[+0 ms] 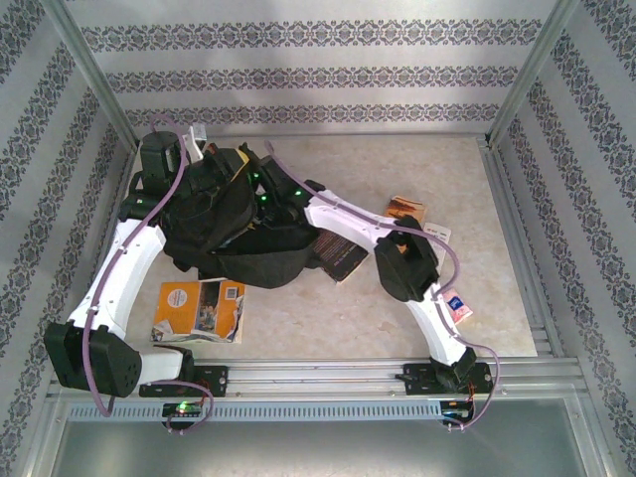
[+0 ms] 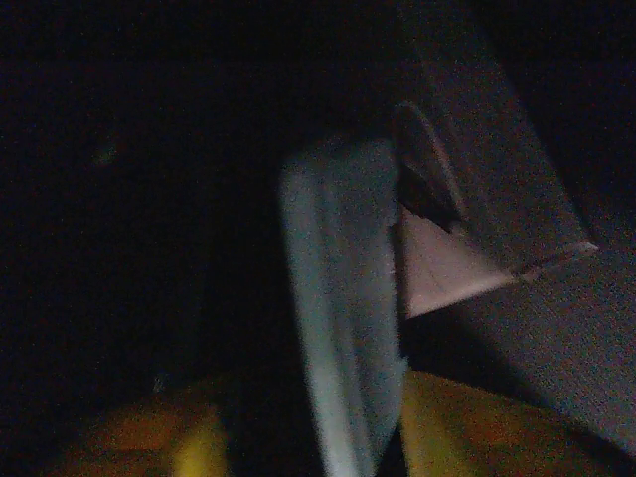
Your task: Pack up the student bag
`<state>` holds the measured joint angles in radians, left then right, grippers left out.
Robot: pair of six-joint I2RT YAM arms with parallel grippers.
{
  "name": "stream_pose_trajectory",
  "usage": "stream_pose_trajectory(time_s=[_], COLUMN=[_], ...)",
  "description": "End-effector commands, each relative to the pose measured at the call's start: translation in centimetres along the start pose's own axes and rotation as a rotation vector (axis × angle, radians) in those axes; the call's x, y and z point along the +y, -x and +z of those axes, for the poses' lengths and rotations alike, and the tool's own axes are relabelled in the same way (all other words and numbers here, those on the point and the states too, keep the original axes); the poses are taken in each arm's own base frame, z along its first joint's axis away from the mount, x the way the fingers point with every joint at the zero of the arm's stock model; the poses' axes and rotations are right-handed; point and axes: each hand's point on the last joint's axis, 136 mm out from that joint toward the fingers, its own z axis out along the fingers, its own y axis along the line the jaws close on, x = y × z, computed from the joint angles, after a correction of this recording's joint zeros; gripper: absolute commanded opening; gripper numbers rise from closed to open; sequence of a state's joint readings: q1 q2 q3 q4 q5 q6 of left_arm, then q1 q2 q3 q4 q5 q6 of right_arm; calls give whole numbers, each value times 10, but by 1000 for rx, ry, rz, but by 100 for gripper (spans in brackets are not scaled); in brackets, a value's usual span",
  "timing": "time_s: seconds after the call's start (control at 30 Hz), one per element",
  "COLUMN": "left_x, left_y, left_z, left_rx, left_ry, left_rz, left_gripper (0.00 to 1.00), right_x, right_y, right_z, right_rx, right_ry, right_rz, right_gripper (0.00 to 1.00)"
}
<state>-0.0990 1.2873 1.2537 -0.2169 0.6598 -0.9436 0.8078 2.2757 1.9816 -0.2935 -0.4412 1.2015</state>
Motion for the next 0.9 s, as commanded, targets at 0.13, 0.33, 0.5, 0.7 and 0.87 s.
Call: stream_pose_trajectory(time_s=[0.13, 0.33, 0.5, 0.7, 0.87], left_x=[-46, -15, 17, 42, 60], left_y=[15, 18, 14, 5, -12], left_z=[-12, -8, 9, 27, 43], left_rx=[-53, -79, -64, -21, 19], left_ry=[-117, -22, 11, 31, 50], left_rz=[109, 121, 74, 69, 81], left_gripper=[0, 0, 0, 0, 0], right_x=[52, 43, 1, -72, -171], right_y=[13, -4, -10, 2, 53], right_z=[-11, -64, -108, -174, -256], right_rx=[-72, -93, -123, -216, -401], right_ry=[164, 74, -46, -257, -556], right_rz=[-81, -312, -400, -397, -183], right_gripper=[71, 76, 76, 75, 74])
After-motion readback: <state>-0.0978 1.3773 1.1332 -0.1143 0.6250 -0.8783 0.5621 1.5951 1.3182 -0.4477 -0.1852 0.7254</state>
